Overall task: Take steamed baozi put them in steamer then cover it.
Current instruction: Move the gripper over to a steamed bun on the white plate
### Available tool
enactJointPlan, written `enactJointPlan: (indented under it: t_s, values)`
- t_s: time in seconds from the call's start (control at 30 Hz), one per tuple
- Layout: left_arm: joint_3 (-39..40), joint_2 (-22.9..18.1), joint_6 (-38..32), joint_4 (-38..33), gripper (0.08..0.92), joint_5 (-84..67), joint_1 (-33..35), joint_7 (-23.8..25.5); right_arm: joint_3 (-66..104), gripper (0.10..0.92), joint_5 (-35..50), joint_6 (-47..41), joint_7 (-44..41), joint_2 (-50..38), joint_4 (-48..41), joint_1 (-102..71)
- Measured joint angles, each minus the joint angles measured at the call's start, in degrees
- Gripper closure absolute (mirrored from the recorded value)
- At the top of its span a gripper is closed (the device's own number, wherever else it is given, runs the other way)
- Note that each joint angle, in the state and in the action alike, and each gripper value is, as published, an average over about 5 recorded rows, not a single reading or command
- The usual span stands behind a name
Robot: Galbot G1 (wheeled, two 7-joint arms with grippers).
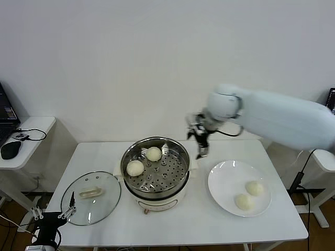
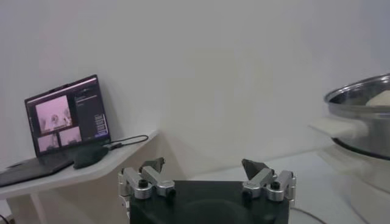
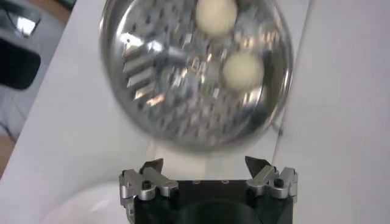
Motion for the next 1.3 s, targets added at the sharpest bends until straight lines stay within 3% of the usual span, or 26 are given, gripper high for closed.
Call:
enactJointPlan:
  t_s: [0.27,0.5,1.3]
  values:
    - [0.4,-0.5,0.0,0.5,0.177,0.8,0.9,0.0,9.3,0.203,-8.6,3.7,-0.2,-11.6,3.8,-14.1]
    - [0.7,-1.1,0.0,0.8,0.177,1.5,1.3,0.0,15.4,0.203,-14.8,5.3,0.6,-16.4,4.8,-24.8]
    - [-0.5,-1.9,-0.1,0.5,0.177,1.9,2.6,-0.1,24.8,0.203,-25.1,6.7,4.1,-17.0,1.9,-42.9]
